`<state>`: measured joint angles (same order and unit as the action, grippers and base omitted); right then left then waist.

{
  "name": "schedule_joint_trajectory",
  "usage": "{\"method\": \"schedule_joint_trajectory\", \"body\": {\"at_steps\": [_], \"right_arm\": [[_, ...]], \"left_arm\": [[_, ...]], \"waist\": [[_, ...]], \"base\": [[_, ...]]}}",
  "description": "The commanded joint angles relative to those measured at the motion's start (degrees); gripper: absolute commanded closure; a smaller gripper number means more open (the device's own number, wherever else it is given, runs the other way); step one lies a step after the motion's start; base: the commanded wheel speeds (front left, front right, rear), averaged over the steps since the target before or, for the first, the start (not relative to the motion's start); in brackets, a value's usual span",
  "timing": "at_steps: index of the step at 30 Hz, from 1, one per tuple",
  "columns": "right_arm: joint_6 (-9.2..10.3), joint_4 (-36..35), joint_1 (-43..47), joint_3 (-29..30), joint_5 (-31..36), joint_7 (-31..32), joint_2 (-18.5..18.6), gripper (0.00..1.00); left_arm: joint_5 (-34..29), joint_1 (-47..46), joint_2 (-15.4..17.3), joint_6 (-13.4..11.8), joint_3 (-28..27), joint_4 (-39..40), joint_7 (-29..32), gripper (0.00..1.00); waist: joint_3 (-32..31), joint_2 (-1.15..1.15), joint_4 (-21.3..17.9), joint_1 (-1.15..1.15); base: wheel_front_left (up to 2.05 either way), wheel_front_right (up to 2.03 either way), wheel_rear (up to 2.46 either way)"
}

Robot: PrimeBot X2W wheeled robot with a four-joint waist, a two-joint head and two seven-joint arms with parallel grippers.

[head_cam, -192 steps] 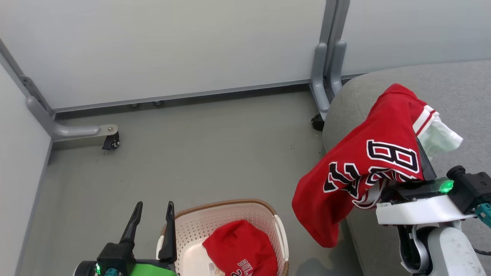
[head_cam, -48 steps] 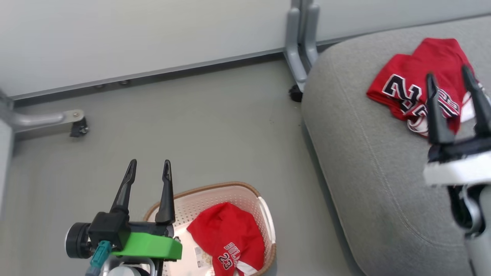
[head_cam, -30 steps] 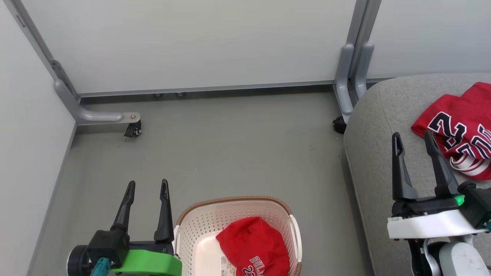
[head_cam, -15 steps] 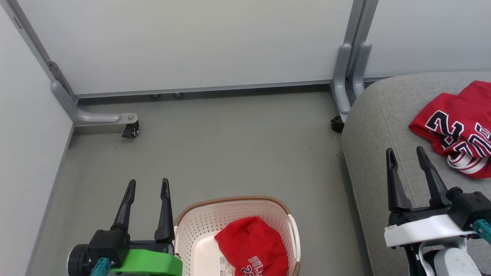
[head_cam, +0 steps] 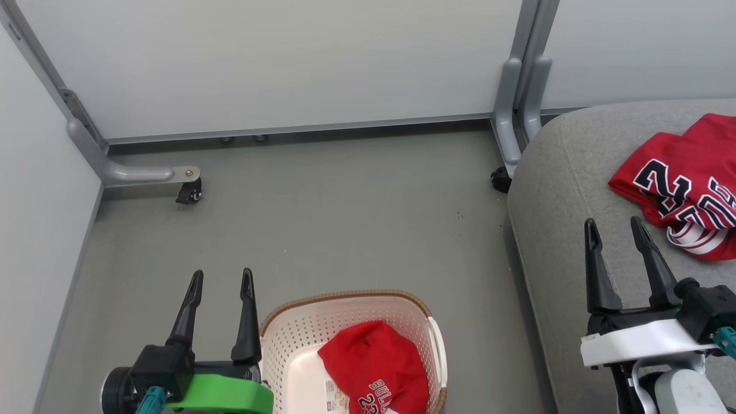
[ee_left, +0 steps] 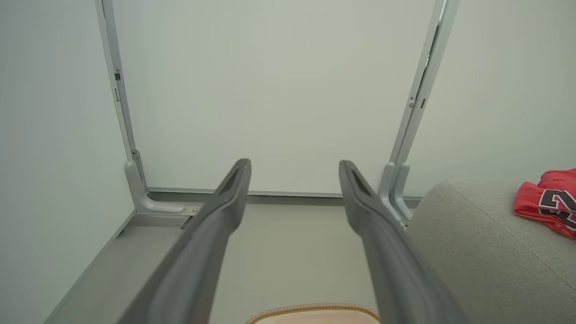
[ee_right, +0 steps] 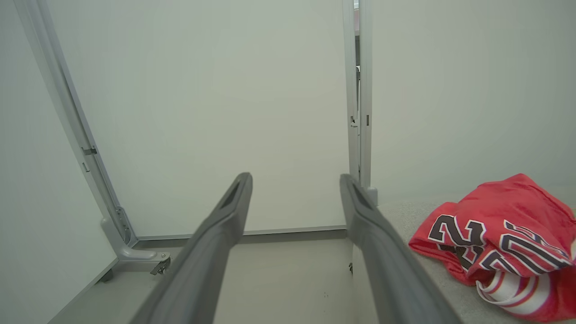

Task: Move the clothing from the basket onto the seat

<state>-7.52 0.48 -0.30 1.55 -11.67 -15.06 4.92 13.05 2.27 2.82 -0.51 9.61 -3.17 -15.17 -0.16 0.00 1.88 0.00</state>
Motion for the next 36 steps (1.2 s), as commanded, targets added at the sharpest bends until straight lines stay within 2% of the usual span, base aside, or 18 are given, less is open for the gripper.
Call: {"method": "schedule_joint_trajectory", "body": {"at_steps": [1, 7, 14, 24, 30, 36], "right_arm": [[0.06, -0.1, -0.6, 0.5, 0.5, -0.2, 0.1, 0.00], [0.06, 0.9, -2.0, 3.1, 2.3, -0.2, 0.2, 0.00], [0.06, 0.6, -6.4, 4.2, 4.3, -0.2, -0.2, 0.00], [0.06, -5.6, -14.6, 3.6, 3.6, -0.2, 0.1, 0.00], [0.06, -9.3, -17.5, 1.5, 3.2, -0.2, -0.2, 0.00], [0.06, -12.1, -18.6, -0.7, 3.7, -0.2, -1.0, 0.00]], "left_arm": [[0.1, 0.0, 0.1, 0.1, 0.1, -0.3, 0.0, 0.00], [-0.5, -2.6, 0.1, 0.8, 1.2, -1.6, 0.0, 0.00], [-3.0, -10.5, 0.2, 1.6, 4.6, -9.0, 0.0, 0.00], [-5.6, -28.4, 0.2, 5.4, 11.5, -30.2, 0.0, 0.00], [-8.2, -38.9, 0.2, 6.6, 15.6, -45.7, 0.0, 0.00], [-8.5, -46.8, 0.3, 7.4, 18.1, -57.5, 0.0, 0.00]], "waist": [[0.8, 0.00, -0.7, 0.00], [5.8, 0.00, -2.6, 0.00], [17.6, 0.00, -4.7, 0.00], [37.0, 0.00, -8.4, 0.00], [44.9, 0.00, -11.1, 0.00], [50.3, 0.00, -13.6, 0.00]], "base": [[0.00, 0.00, 0.00], [0.00, 0.00, 0.00], [0.00, 0.00, 0.00], [0.00, 0.00, 0.00], [0.00, 0.00, 0.00], [0.00, 0.00, 0.00]]}}
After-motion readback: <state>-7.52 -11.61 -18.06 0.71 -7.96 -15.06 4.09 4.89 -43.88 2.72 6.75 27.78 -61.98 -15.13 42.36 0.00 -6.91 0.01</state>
